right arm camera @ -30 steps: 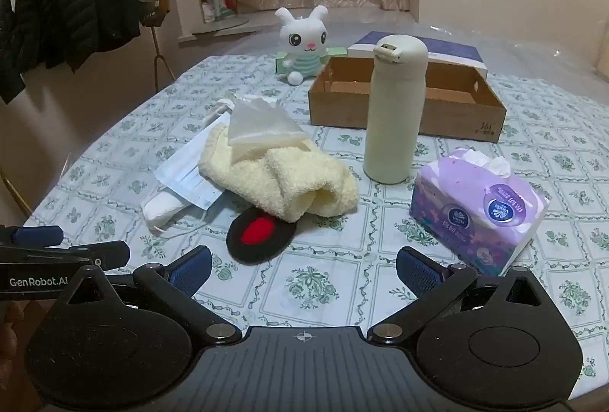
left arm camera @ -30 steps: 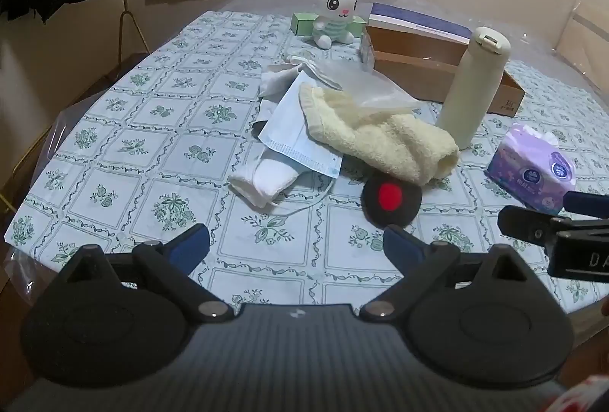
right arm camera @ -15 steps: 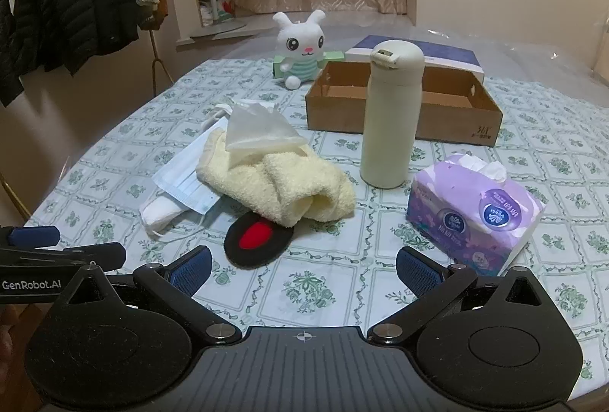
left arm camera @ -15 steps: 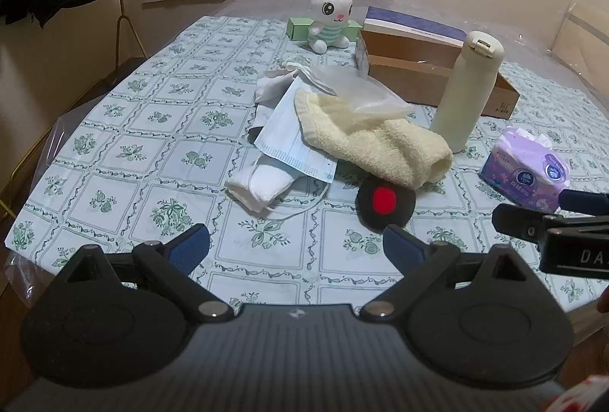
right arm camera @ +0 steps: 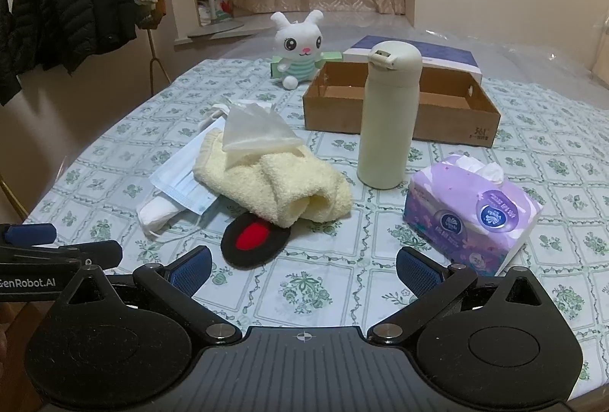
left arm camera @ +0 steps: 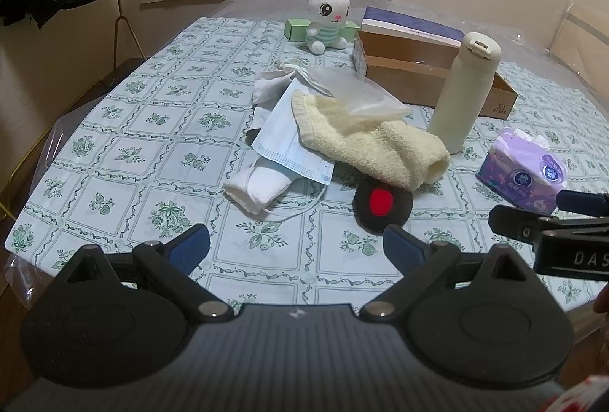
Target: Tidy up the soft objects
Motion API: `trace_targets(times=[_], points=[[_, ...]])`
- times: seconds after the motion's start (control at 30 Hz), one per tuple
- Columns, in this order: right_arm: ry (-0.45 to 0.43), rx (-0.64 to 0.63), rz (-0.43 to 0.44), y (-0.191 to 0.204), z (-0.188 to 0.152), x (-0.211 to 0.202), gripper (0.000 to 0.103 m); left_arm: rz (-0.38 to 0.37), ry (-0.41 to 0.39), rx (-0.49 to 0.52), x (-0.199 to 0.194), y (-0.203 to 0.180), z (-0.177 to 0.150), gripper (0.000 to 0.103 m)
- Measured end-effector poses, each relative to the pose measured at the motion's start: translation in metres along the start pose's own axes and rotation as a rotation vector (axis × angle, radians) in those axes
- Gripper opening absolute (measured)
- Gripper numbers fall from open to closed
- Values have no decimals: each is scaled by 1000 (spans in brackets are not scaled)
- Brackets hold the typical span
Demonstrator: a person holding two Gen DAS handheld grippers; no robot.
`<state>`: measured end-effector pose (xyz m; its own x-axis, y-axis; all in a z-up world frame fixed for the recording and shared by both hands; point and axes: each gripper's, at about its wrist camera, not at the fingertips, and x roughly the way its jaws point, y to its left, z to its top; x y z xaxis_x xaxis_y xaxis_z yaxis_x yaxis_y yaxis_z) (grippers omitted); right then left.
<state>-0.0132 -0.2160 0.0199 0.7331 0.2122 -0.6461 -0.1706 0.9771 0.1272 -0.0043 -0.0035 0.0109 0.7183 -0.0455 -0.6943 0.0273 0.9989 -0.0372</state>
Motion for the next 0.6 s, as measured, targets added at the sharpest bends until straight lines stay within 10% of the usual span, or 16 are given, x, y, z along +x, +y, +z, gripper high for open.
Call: trace_targets(times=[0.6], points=[[-1, 3, -7, -2, 0, 3, 103, -6, 3, 6, 1, 2, 1, 97]])
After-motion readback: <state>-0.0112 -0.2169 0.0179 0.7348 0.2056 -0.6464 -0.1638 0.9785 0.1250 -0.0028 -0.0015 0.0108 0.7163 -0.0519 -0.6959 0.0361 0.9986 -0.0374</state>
